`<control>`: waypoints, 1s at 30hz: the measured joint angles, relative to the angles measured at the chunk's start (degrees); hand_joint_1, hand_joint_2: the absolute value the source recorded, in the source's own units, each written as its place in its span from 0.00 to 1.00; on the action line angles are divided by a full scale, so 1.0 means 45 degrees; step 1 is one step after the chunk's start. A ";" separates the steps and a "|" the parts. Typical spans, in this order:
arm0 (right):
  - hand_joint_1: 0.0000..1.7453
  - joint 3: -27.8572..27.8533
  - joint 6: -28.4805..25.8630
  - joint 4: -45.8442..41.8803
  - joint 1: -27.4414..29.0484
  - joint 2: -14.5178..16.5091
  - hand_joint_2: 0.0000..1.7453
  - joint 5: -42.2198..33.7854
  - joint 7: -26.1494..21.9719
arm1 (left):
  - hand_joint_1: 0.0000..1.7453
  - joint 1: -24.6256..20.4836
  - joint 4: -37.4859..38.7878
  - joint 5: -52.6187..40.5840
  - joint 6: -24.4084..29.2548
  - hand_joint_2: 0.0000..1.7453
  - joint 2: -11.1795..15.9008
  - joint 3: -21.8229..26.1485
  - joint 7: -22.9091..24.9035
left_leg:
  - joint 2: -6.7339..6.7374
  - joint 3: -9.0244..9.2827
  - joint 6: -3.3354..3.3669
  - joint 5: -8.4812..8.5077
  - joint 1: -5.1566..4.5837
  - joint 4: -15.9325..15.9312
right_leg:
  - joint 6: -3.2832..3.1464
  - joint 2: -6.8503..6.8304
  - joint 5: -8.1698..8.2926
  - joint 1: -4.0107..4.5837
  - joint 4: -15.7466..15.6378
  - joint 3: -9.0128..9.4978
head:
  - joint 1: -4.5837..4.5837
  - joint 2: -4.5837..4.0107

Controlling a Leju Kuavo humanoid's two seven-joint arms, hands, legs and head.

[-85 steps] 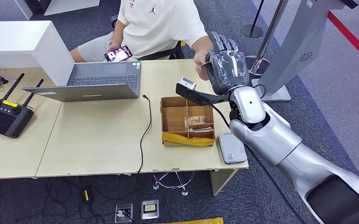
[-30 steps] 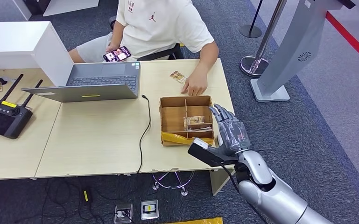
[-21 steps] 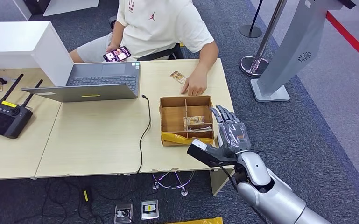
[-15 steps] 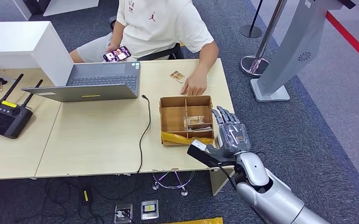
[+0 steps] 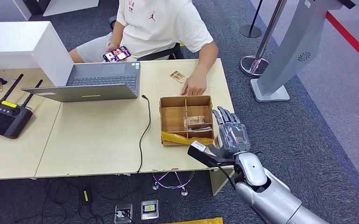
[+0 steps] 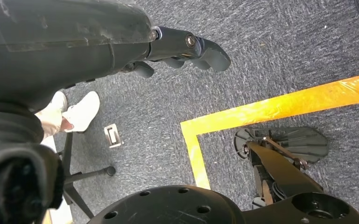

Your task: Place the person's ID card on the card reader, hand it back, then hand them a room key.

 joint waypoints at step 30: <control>0.00 0.1450 -0.0036 0.2305 -0.1559 0.1204 1.00 0.0230 -0.0632 | 0.00 -0.0073 0.0005 0.0000 0.0000 0.00 -0.0011 0.0010 0.0000 | -0.0004 -0.0001 0.0000 0.0000 0.0002 0.0000 | 0.0000 -0.0002 0.0000 0.0001 0.0001 -0.0001 | 0.0000 0.0000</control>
